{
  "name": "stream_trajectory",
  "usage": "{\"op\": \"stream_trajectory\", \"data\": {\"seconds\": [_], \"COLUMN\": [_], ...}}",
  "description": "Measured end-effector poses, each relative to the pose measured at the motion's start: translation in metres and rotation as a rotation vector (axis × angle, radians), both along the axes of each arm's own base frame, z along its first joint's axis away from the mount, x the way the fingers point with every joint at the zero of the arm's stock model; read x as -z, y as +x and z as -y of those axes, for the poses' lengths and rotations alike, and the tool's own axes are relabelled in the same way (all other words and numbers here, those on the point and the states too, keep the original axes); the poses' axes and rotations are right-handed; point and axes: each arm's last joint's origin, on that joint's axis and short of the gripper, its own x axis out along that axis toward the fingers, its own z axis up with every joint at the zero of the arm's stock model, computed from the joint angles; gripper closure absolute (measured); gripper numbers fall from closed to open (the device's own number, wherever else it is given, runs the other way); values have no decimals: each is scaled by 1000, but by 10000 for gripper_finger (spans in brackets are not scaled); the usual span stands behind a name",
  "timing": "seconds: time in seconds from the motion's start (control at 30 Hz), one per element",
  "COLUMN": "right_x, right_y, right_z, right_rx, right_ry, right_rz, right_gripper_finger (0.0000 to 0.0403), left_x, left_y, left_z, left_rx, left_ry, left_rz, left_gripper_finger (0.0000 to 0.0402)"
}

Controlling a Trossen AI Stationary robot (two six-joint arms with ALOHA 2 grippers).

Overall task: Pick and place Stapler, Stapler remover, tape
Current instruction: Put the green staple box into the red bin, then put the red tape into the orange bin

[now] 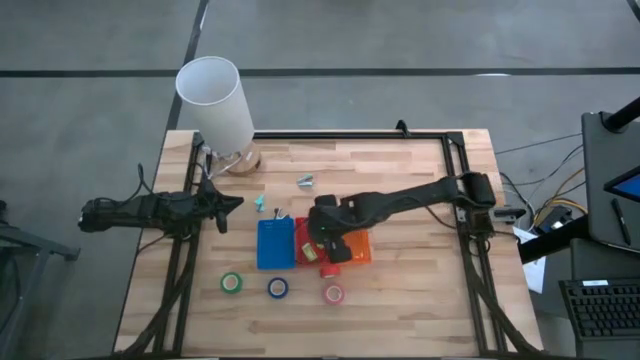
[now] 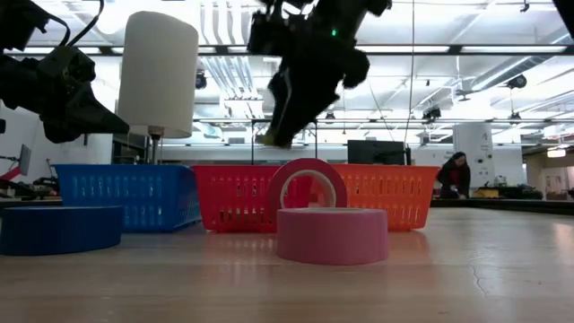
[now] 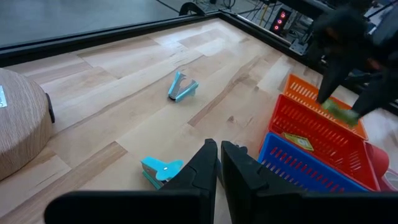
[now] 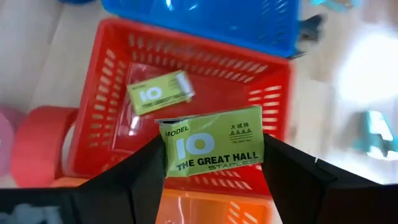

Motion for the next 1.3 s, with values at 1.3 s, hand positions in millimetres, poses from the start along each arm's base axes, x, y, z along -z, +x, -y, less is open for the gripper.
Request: {"op": "stream_trajectory", "data": {"seconds": [1.3], "right_x": [4], "right_y": [6], "right_z": [3], "right_rx": [71], "right_ry": [-23], "right_rz": [-24], "right_gripper_finger": [105], "left_x": [0], "left_y": [0], "left_z": [0], "left_rx": [0], "left_ry": [0], "left_rz": [0], "left_gripper_finger": [376]}}
